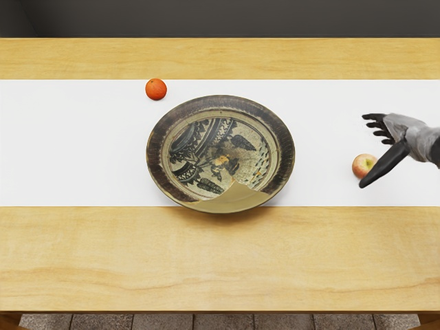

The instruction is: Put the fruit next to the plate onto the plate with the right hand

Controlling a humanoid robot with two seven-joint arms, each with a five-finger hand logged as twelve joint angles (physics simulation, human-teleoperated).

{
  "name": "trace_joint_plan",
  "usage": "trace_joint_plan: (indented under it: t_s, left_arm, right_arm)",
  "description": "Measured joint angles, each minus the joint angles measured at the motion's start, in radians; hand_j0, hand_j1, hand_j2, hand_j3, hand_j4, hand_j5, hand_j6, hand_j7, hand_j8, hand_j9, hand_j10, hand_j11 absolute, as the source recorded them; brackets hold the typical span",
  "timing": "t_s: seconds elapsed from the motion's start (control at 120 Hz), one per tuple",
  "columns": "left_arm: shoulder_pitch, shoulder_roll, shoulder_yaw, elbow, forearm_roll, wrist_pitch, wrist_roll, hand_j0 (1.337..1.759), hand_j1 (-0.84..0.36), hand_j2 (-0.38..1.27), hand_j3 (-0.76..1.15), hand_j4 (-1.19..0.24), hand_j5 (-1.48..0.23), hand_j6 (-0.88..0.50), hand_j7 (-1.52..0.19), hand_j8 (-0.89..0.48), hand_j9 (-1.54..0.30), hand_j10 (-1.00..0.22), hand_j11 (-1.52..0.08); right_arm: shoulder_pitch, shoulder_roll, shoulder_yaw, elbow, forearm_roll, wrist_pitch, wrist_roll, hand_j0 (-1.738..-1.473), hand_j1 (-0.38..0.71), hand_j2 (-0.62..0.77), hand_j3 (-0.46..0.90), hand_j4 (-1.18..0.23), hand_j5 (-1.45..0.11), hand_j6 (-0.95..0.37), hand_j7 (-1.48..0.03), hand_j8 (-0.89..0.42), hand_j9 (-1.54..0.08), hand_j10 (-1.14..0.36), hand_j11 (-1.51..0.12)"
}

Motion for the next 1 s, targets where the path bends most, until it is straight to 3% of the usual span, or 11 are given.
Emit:
trace_joint_plan:
  t_s: [0.183, 0.433, 0.608, 1.0]
  left_arm:
    - [-0.001, 0.000, 0.000, 0.000, 0.000, 0.000, 0.000, 1.658, 0.35, 0.00, 0.00, 0.00, 0.00, 0.00, 0.00, 0.00, 0.00, 0.00, 0.00]
    - [-0.001, 0.000, 0.000, 0.000, 0.000, 0.000, 0.000, 1.658, 0.35, 0.00, 0.00, 0.00, 0.00, 0.00, 0.00, 0.00, 0.00, 0.00, 0.00]
    - [-0.001, 0.000, 0.000, 0.000, 0.000, 0.000, 0.000, 1.658, 0.35, 0.00, 0.00, 0.00, 0.00, 0.00, 0.00, 0.00, 0.00, 0.00, 0.00]
    - [-0.001, 0.000, 0.000, 0.000, 0.000, 0.000, 0.000, 1.658, 0.35, 0.00, 0.00, 0.00, 0.00, 0.00, 0.00, 0.00, 0.00, 0.00, 0.00]
  right_arm:
    - [-0.007, 0.126, -0.066, -0.066, -0.193, -0.181, -0.015, -1.658, -0.28, -0.01, 0.00, -0.06, -0.07, -0.06, -0.07, -0.06, -0.07, -0.06, -0.07]
    - [-0.060, 0.239, -0.107, -0.195, -0.251, -0.287, -0.018, -1.658, -0.28, -0.01, 0.00, -0.06, -0.08, -0.07, -0.08, -0.06, -0.08, -0.06, -0.08]
    - [-0.071, 0.274, -0.113, -0.242, -0.257, -0.297, -0.019, -1.658, -0.17, -0.03, 0.00, -0.15, -0.20, -0.15, -0.19, -0.15, -0.19, -0.15, -0.19]
    - [-0.106, 0.282, -0.120, -0.250, -0.264, -0.321, -0.019, -1.658, 0.07, -0.07, 0.00, -0.35, -0.45, -0.35, -0.45, -0.35, -0.45, -0.35, -0.45]
